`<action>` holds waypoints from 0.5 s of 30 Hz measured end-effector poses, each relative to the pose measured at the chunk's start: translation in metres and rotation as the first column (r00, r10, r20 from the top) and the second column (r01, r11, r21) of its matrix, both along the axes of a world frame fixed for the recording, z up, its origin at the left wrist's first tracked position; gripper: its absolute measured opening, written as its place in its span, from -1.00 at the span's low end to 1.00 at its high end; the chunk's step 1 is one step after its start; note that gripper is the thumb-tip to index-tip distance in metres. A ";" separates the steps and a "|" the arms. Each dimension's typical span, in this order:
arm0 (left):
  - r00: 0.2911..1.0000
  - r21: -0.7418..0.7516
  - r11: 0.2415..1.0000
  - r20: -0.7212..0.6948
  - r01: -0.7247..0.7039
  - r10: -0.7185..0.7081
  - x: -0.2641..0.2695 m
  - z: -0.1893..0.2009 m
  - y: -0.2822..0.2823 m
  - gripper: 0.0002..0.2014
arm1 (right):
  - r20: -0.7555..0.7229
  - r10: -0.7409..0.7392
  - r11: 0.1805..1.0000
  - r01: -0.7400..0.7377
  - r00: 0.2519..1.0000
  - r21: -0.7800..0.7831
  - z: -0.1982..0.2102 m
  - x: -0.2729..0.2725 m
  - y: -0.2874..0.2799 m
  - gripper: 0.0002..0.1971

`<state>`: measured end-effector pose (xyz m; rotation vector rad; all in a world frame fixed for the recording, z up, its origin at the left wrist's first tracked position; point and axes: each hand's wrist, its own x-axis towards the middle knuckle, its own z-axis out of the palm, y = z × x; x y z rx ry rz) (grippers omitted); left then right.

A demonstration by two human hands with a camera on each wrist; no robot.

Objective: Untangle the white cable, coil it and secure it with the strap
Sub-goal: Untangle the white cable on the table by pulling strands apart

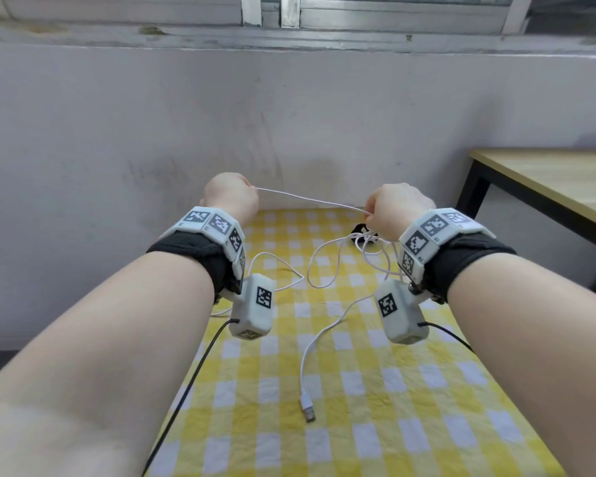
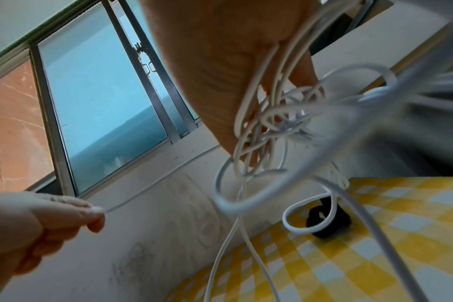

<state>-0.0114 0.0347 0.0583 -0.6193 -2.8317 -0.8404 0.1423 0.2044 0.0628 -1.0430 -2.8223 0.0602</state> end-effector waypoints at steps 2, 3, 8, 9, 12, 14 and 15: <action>1.000 -0.157 0.987 0.018 0.022 -0.019 -0.003 -0.003 -0.003 -0.72 | -0.012 0.044 0.997 -0.044 0.999 -0.055 0.000 0.001 -0.003 -0.86; 1.000 -0.231 0.973 0.020 0.022 -0.018 -0.002 -0.004 -0.004 -0.71 | -0.015 0.068 0.994 -0.070 0.998 -0.088 -0.001 0.002 -0.004 -0.88; 0.985 -0.242 0.966 -0.120 0.089 -0.121 0.027 -0.015 0.007 -0.56 | -0.024 0.160 0.934 -0.159 0.987 -0.319 -0.006 0.002 -0.010 -0.77; 0.964 -0.162 0.973 -0.182 0.165 -0.194 0.035 -0.015 0.013 -0.57 | -0.025 0.161 0.919 -0.159 0.987 -0.361 -0.008 0.001 -0.011 -0.75; 0.887 0.045 0.889 -0.105 0.456 -0.450 0.054 -0.014 0.025 -0.76 | -0.044 0.162 0.877 -0.164 0.986 -0.452 -0.012 0.000 -0.012 -0.64; 0.788 0.078 0.804 0.163 0.590 -0.594 0.065 -0.018 0.029 -0.79 | -0.085 0.136 0.836 -0.161 0.987 -0.525 -0.014 0.001 -0.012 -0.61; 0.730 0.101 0.774 0.275 0.625 -0.625 0.069 -0.022 0.030 -0.77 | -0.113 0.114 0.810 -0.158 0.987 -0.565 -0.015 0.001 -0.012 -0.62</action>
